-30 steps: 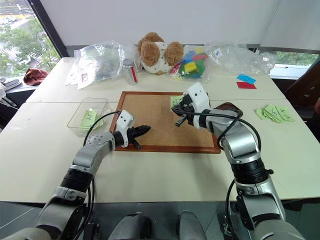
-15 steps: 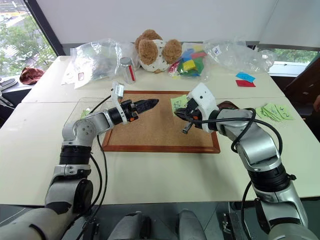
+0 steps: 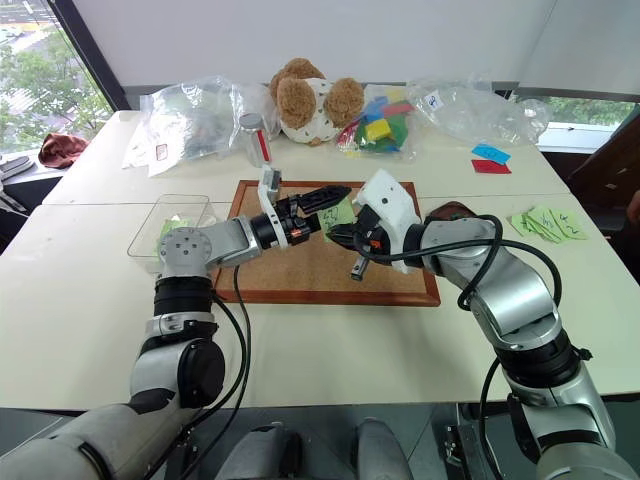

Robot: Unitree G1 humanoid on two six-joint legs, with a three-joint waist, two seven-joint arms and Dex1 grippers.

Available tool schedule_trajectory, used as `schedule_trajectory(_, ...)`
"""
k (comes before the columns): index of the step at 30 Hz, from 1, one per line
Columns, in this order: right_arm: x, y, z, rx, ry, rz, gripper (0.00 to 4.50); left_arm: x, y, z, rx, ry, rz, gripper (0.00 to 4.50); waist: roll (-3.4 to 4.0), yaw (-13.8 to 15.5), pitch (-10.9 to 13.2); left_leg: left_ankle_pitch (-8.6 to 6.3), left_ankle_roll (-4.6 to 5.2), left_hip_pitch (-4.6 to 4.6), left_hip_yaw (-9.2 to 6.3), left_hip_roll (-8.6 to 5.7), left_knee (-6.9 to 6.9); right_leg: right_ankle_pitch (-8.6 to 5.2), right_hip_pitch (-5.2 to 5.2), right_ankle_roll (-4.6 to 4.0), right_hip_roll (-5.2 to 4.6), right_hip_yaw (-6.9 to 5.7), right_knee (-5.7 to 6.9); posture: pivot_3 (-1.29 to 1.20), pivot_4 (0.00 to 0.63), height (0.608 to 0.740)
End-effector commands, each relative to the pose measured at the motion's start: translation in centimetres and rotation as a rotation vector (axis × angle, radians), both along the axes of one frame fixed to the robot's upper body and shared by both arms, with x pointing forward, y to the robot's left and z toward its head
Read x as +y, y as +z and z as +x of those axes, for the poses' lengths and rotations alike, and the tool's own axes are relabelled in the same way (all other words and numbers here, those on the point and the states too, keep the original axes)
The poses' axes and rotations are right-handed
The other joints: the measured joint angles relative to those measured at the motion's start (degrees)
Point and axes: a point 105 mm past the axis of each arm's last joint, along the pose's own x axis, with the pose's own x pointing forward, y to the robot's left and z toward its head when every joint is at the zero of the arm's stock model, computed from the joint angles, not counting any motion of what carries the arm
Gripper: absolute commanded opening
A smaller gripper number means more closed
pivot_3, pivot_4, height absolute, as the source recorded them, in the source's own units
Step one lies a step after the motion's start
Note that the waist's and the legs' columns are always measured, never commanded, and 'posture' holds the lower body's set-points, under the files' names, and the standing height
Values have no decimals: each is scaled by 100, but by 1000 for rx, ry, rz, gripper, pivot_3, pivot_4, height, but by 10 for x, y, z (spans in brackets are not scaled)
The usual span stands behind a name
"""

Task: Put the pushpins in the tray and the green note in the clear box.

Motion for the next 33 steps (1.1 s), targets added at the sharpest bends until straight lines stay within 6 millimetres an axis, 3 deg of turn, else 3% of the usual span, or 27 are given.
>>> schedule_trajectory(1,4,13,-3,-57,23,4,0,-1,13,-7,-22,-22,-45,3904,0,1,0,0,-1,0,0,0,0,0,0,0,0,0,0,0,150,740)
schedule_trajectory(5,4,13,-2,-61,17,3,0,0,10,-10,0,-21,-48,2184,0,1,0,1,-3,1,0,0,0,0,0,0,0,0,1,0,150,740)
schedule_trajectory(9,2,16,0,-70,7,2,0,2,8,-12,13,-6,-57,86,0,4,0,2,-3,0,0,0,0,0,0,0,0,0,0,0,150,740)
schedule_trajectory(15,-1,23,2,-87,-9,8,0,7,1,-12,39,38,-48,35,0,4,0,2,-4,0,0,-1,0,0,0,0,0,0,0,0,150,740)
schedule_trajectory(25,-20,46,6,-121,-90,49,0,25,-14,8,75,168,-35,35,0,17,0,4,-7,0,0,-3,1,0,0,0,0,0,1,0,150,740)
schedule_trajectory(29,-55,52,31,-132,-262,75,0,28,-9,13,69,207,-69,35,0,20,0,4,-7,0,0,-3,1,0,1,0,0,0,0,0,150,740)
schedule_trajectory(33,-118,39,69,-128,-548,66,0,31,-1,16,64,249,-124,35,-1,24,0,4,-7,0,3,-4,4,0,4,0,-1,2,0,0,150,740)
